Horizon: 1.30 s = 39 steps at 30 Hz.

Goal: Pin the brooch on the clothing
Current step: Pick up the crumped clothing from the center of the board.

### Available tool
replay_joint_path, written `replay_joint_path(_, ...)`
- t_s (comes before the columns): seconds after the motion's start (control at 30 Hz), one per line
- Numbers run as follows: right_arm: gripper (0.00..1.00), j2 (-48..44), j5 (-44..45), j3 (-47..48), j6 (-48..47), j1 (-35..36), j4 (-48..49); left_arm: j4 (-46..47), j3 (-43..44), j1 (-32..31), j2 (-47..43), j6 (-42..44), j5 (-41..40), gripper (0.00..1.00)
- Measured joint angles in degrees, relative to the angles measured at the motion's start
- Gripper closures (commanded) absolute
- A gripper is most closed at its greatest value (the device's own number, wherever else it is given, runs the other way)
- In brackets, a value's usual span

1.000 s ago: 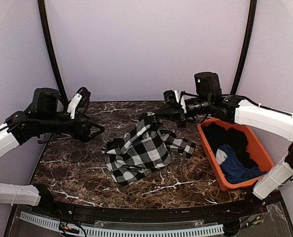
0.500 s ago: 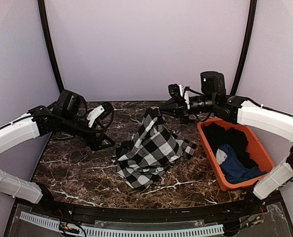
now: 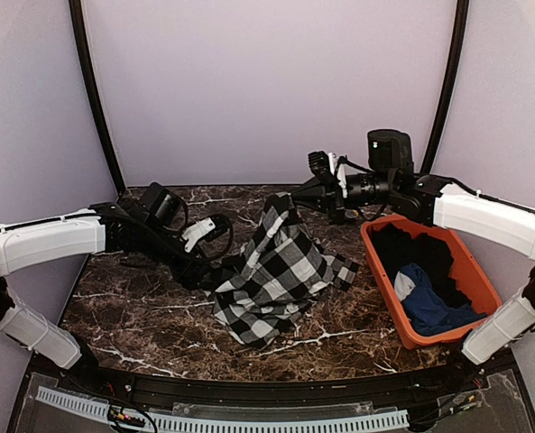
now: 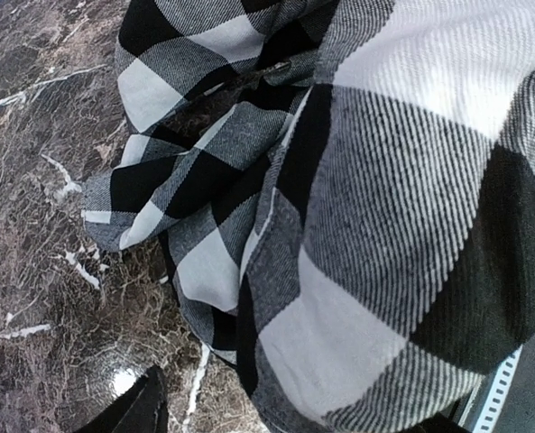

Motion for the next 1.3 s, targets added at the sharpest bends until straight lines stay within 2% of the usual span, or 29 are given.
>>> replay_joint_path(0.03,1.0,0.0,0.0,0.0,0.02,-0.04,-0.02,0.0,0.09,0.0,0.5,0.02,0.02,0.35)
replay_joint_path(0.1,1.0,0.0,0.0,0.0,0.0,-0.09,0.0,0.07,0.96,0.0,1.38,-0.09,0.24,0.5)
replay_joint_path(0.13,1.0,-0.02,0.0,0.0,0.0,-0.13,0.0,0.07,1.49,0.0,1.77,-0.17,0.42,0.66)
replay_joint_path(0.17,1.0,-0.02,0.02,0.0,0.0,-0.22,0.0,0.24,1.99,0.0,2.19,-0.24,0.7,0.74)
replay_joint_path(0.2,1.0,-0.04,0.02,0.0,0.0,-0.35,0.04,0.28,2.6,0.02,2.62,-0.35,1.11,0.92)
replay_joint_path(0.27,1.0,-0.04,0.35,0.0,0.02,-0.63,0.11,0.5,3.58,0.0,3.28,-0.63,1.77,0.98)
replay_joint_path(0.4,1.0,-0.39,3.69,-0.44,0.31,-0.79,1.73,0.61,5.79,0.0,3.37,-1.27,1.27,0.99)
replay_joint_path(0.5,1.0,-1.16,8.76,-0.87,1.25,-0.83,4.33,0.04,9.14,-0.09,2.47,-2.01,-3.72,0.99)
replay_joint_path(0.7,1.0,-1.99,19.19,-0.33,6.45,-0.9,14.75,2.12,19.71,-0.15,-5.49,-0.15,-26.14,0.99)
replay_joint_path(0.8,1.0,-1.81,22.05,1.2,9.27,-0.42,21.2,7.34,21.42,-0.15,-12.2,2.75,-33.05,0.99)
replay_joint_path(1.0,1.0,0.04,22.29,3.82,11.69,3.23,31.69,15.08,22.25,-0.98,-18.23,8.17,-36.35,0.99)
replay_joint_path(1.3,1.0,1.2,20.98,6.16,16.92,3.63,36.0,18.08,21.33,-1.11,-18.36,14.53,-38.25,0.99)
